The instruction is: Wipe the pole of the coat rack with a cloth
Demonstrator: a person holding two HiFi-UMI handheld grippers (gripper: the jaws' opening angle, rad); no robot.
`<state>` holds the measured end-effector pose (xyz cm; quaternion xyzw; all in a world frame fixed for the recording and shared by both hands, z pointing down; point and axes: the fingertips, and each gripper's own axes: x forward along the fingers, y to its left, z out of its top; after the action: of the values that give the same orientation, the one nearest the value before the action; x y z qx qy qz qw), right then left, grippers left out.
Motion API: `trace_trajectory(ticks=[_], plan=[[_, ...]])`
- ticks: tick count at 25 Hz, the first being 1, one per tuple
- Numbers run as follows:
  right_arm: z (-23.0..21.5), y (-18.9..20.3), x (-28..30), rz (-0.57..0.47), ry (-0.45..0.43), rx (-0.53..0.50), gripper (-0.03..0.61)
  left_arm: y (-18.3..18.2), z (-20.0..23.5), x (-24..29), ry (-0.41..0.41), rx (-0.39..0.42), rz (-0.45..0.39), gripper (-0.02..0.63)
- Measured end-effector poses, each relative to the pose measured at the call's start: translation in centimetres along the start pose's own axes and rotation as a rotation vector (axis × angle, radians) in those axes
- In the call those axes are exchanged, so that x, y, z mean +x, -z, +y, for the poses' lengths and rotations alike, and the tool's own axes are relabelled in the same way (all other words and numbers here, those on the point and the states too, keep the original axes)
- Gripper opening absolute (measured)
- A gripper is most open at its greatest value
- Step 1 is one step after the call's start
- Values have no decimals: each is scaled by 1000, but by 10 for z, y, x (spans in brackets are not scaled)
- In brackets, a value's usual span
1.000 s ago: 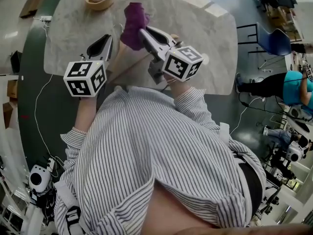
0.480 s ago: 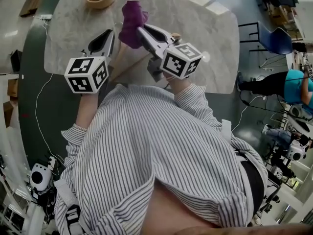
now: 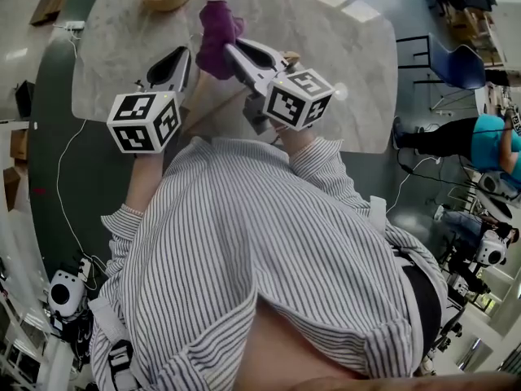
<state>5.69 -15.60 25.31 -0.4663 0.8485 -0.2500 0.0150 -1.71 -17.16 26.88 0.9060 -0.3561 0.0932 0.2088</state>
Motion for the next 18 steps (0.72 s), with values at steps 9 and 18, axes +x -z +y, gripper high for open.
trace_trajectory(ticks=[9,18], plan=[[3,-2,0,5,15,-32,55,4,1,-1,-4,-8,9,25],[3,12,-5,34,3,-14,55,7,-7,2,18,-39,22,25]])
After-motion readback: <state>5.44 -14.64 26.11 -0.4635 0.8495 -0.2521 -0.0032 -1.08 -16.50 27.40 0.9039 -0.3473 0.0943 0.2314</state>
